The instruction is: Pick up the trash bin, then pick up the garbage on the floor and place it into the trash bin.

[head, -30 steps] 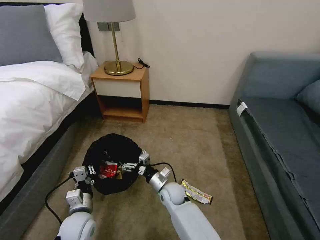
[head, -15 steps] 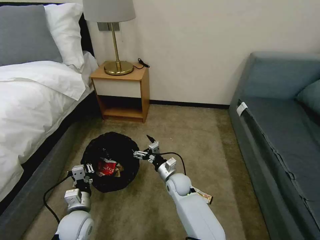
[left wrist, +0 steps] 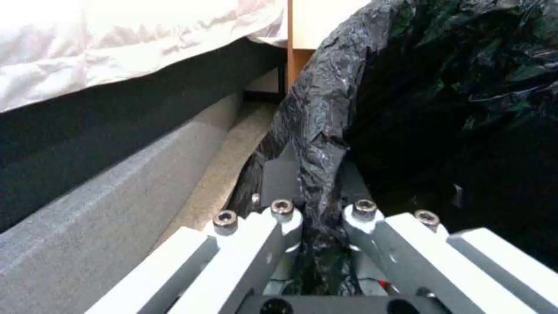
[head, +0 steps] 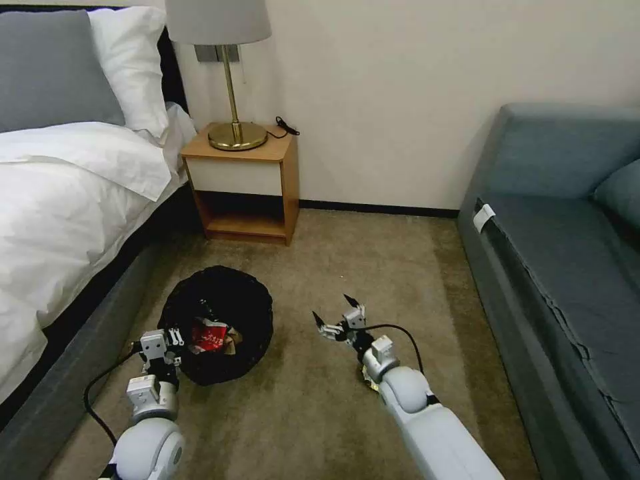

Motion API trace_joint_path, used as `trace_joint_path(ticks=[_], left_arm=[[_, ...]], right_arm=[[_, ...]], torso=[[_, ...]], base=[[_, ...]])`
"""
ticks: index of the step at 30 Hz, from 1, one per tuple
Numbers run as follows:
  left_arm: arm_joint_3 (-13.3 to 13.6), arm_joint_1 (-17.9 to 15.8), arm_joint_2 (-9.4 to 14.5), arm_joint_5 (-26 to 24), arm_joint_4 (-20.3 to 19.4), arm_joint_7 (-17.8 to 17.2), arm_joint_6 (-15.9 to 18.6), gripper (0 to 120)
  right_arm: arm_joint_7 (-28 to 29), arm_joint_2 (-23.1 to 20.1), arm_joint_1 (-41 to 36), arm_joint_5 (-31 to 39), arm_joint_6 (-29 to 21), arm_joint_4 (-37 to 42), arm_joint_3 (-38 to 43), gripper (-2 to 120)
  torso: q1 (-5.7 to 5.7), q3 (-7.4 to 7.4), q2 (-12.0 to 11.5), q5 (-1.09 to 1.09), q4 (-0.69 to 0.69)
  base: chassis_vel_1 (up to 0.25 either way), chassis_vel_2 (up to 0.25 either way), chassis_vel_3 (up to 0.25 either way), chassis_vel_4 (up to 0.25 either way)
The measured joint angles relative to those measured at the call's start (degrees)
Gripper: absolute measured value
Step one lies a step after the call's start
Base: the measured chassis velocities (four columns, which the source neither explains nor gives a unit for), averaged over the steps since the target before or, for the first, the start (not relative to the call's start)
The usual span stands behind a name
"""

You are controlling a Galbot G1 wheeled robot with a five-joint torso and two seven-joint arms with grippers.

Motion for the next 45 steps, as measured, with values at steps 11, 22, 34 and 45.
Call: trace_joint_path(ticks=[11,22,34,45], left_arm=[[0.0,-0.5,-0.2,0.0,0.8,0.0,0.1,2],[-0.2,-0.3,-0.4,-0.1,0.9,0.0,0.2,2],[-0.6,0.4,-0.8,0.2,0.2,0.1,0.1,2],[-0.7,0.6,-1.2,0.5,-0.3,0.1,0.0,2]], right_arm=[[-0.1,-3.6,-3.6,0.0,-0.4,0.7,-0.4,100],[-1.5,-4.0,-7.3,-3.2,-0.1,-2.3,0.1,100],[-2.0,-3.4,-7.5,-5.0,0.4,-6.9,1.2,100],[-1.9,-2.7,-5.1,-6.0,1.7,-13.3,1.6,100]], torso=[[0.0,0.0,0.0,0.0,-0.01],[0.0,0.0,0.0,-0.01,-0.01],[0.0,0.0,0.0,-0.02,0.0],[0.0,0.0,0.0,-0.01,-0.01]], base=[[0.0,0.0,0.0,0.0],[0.0,0.0,0.0,0.0],[0.0,0.0,0.0,0.0],[0.0,0.0,0.0,0.0]])
